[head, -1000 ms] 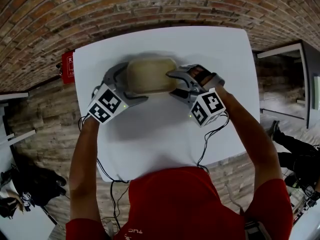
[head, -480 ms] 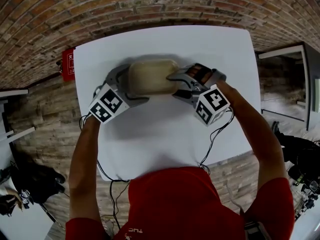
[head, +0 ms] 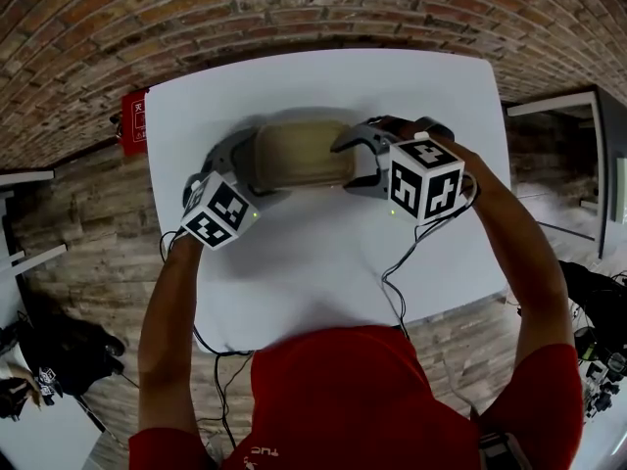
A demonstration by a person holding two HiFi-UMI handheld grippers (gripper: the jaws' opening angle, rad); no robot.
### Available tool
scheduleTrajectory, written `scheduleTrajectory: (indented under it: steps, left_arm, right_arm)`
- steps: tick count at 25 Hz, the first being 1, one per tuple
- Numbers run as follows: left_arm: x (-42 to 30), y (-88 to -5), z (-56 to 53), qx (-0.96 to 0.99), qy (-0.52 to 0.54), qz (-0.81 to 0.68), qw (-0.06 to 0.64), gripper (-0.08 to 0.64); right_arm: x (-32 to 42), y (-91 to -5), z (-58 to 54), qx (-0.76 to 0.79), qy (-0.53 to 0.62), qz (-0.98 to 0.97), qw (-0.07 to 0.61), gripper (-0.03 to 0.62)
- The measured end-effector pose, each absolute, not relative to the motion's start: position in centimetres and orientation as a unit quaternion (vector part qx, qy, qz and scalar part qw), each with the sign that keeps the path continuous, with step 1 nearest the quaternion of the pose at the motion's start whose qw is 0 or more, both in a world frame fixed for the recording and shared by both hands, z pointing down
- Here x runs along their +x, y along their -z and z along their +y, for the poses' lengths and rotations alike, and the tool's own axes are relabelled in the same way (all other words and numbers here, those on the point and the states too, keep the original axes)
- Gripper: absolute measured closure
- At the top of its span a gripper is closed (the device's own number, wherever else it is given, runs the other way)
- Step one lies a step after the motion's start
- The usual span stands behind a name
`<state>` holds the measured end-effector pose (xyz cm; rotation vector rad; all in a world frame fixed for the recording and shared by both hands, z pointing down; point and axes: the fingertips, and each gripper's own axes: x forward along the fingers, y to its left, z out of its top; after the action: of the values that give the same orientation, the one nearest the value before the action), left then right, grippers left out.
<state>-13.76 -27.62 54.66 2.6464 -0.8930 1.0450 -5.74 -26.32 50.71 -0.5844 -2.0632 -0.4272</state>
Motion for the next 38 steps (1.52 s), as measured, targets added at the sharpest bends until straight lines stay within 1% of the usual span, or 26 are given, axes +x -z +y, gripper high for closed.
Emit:
scheduleTrajectory:
  steps: [5,8,12,17,20,23,26,29,33,38]
  left_arm:
    - [-14.0,-54.7,-27.6,0.881,-0.344,-0.313,0.089,0.057]
    - [-14.1,-54.6,-27.4,0.878,-0.341,-0.321,0.095,0.076]
    - [-14.0,-54.6,-27.1,0.877,-0.339,-0.328,0.094,0.084]
    - [-12.9,-54.3,-26.8,0.88,-0.327,-0.329,0.099,0.085]
    - [-12.7,-54.3,-26.9,0.875,-0.331,-0.338,0.099,0.102]
    - [-12.7,-54.5,-26.8,0.87,-0.336,-0.348,0.1,0.123]
    - [-12.6,-54.5,-26.8,0.866,-0.337,-0.355,0.102,0.124]
    - [-12.6,-54.5,-26.8,0.866,-0.335,-0.357,0.102,0.126]
    - [-12.7,-54.4,-26.8,0.865,-0.332,-0.362,0.104,0.13]
    - [-12.7,-54.3,-26.8,0.864,-0.33,-0.366,0.105,0.133]
  right_arm:
    - [-6.1,-51.1,-26.2,-0.194,0.237,-0.827,0.471,0.333]
    - [-6.8,-50.4,-25.7,-0.161,0.243,-0.838,0.462,0.308]
    - [-9.6,-49.6,-24.2,-0.125,0.25,-0.852,0.443,0.304]
    - [-11.2,-52.3,-23.9,-0.103,0.291,-0.821,0.481,0.304]
    - [-11.2,-52.7,-23.6,-0.122,0.274,-0.823,0.482,0.308]
    - [-11.1,-52.0,-23.6,-0.149,0.212,-0.84,0.478,0.333]
    - [-11.1,-51.1,-23.7,-0.18,0.153,-0.848,0.475,0.354]
    - [-11.4,-50.1,-24.2,-0.198,0.123,-0.848,0.476,0.379]
    - [-11.5,-49.0,-24.4,-0.196,0.155,-0.842,0.478,0.407]
    - [-11.6,-48.1,-24.7,-0.163,0.217,-0.84,0.47,0.46]
